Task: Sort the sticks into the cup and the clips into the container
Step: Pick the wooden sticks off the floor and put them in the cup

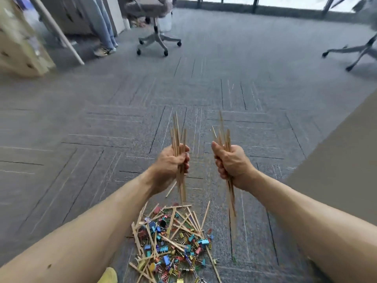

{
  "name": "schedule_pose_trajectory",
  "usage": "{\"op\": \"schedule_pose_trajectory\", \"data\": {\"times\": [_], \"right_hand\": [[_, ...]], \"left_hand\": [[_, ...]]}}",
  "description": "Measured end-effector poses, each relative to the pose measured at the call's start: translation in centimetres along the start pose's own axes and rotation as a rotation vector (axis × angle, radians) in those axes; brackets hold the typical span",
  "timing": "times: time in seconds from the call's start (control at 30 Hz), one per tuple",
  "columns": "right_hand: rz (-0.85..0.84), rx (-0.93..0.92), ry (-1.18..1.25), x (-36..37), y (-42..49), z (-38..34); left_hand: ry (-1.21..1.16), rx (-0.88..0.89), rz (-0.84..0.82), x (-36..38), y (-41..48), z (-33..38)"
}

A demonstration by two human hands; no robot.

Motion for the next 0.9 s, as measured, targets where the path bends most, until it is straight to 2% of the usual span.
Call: {"op": "schedule_pose_trajectory", "data": {"times": [0.23,0.4,0.63,0.9], "right_hand": [[0.044,-0.200,0.096,-0.2,-10.8,-16.4],[0.087,-0.342,0.062,-2.6,-19.9,-26.3],[0.201,-0.570,0.051,-9.1,-33.4,-36.3],[0.368,-0.734,-0.008,-18.1,-48.2,-41.2]], "left_hand": [[-0.061,0.244,0.010,7.0,-12.0,13.8],[-0.074,0.397,-0.082,15.1,-20.6,21.3],[0.011,0.543,-0.186,27.5,-30.2,26.4],[0.061,0.651,-0.345,41.3,-38.3,27.3]]}}
Point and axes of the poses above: each hand's wrist, its own y-axis towards the middle knuckle, its own x-axis out of the palm, z = x × y, the point moved 8 cm from there along y, towards the middle knuckle, and after that the axes turned 7 degrees about -x, right-handed, at the moved point
